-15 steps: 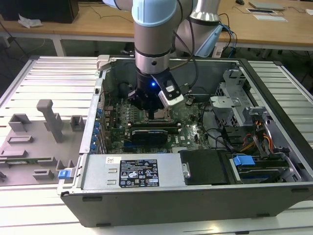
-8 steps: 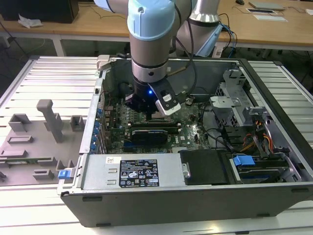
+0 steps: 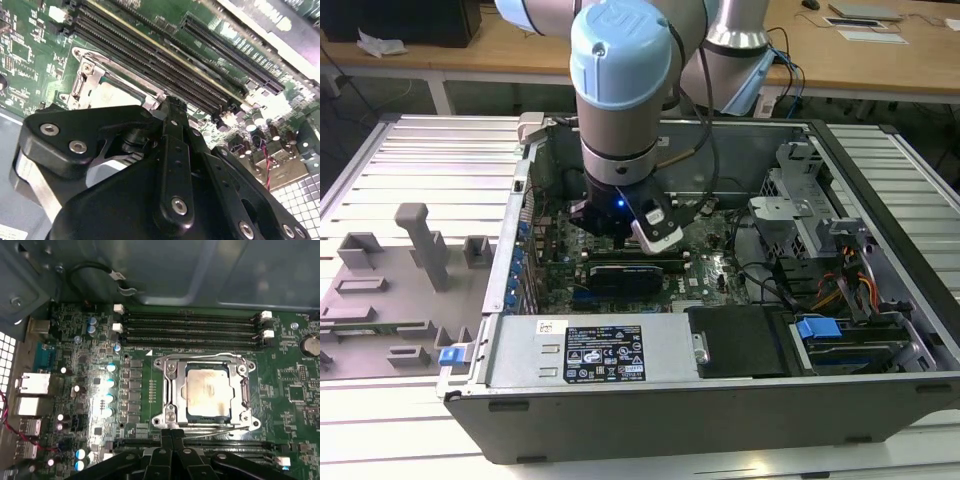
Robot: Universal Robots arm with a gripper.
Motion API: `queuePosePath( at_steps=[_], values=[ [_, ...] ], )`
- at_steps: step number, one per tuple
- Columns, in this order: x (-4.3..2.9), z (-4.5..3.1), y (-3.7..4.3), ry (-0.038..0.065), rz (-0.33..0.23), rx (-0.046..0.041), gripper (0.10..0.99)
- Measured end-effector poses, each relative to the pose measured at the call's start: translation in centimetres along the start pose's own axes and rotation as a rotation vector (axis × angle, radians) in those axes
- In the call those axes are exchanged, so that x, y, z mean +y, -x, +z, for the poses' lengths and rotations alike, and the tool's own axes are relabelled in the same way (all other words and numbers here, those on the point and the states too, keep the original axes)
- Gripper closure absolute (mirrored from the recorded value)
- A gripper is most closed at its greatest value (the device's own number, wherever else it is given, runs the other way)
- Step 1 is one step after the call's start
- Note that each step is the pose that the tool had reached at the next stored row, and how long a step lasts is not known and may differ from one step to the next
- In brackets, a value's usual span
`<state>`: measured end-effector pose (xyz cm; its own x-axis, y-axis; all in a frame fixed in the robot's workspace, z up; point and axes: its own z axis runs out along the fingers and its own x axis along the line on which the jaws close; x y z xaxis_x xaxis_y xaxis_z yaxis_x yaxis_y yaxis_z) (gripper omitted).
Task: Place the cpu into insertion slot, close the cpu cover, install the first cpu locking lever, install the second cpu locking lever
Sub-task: 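Install the second cpu locking lever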
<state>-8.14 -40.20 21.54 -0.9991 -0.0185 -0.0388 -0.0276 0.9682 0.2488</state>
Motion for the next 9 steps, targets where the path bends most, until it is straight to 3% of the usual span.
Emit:
queuePosePath(
  at_steps=[1, 4, 9],
  values=[
    [-0.03, 0.13, -0.04, 0.010, 0.000, -0.0003, 0.980],
    [-0.12, 0.50, -0.19, 0.025, 0.001, -0.0007, 0.980],
    [-0.24, 0.91, -0.63, 0.041, 0.001, -0.0011, 0.980]
  ],
)
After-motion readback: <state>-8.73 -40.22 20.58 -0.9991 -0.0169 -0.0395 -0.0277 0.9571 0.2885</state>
